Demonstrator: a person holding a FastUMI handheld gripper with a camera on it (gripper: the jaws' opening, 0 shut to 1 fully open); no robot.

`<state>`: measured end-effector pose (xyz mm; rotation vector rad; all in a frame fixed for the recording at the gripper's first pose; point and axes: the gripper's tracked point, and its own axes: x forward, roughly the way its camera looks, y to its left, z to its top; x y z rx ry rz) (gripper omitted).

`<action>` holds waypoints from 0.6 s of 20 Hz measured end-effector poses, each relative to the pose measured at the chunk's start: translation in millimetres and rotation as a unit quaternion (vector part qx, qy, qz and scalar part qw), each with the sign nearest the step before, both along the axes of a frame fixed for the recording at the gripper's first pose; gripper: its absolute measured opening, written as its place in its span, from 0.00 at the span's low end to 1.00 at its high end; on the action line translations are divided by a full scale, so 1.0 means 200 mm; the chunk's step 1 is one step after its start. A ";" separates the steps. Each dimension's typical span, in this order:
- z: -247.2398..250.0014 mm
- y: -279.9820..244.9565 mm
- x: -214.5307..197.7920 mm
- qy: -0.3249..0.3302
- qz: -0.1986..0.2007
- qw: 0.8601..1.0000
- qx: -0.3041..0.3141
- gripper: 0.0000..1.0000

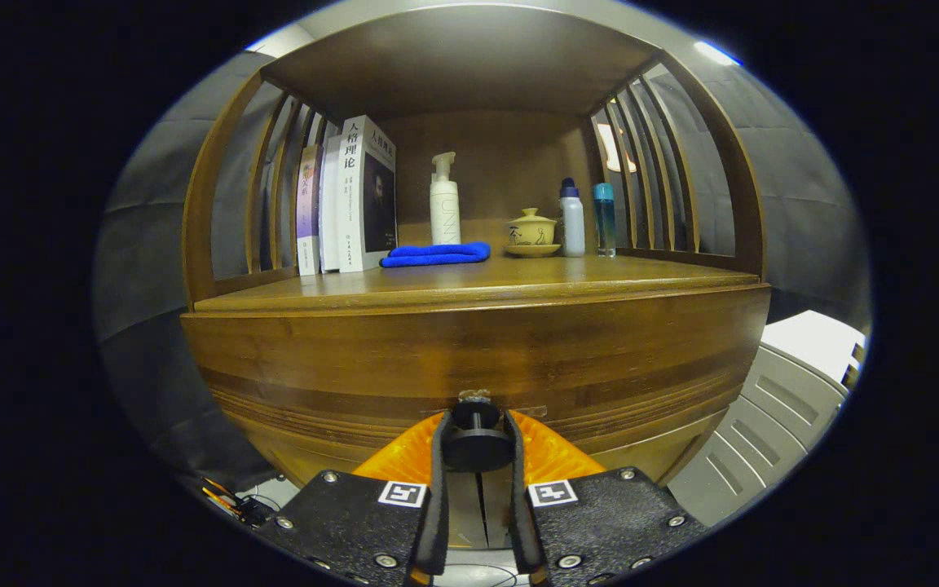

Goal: Pull open the drawer, take out the items inside it, and place them on the countertop above the cabinet.

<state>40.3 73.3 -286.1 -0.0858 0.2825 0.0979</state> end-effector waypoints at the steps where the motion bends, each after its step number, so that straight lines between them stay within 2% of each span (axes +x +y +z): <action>1: 0.00 0.00 0.00 -0.001 -0.001 1.000 -0.009 0.31; 6: 0.00 -0.01 -0.06 0.002 -0.004 1.000 -0.006 0.30; 12: 0.02 -0.04 -0.23 -0.001 -0.002 0.999 -0.037 0.29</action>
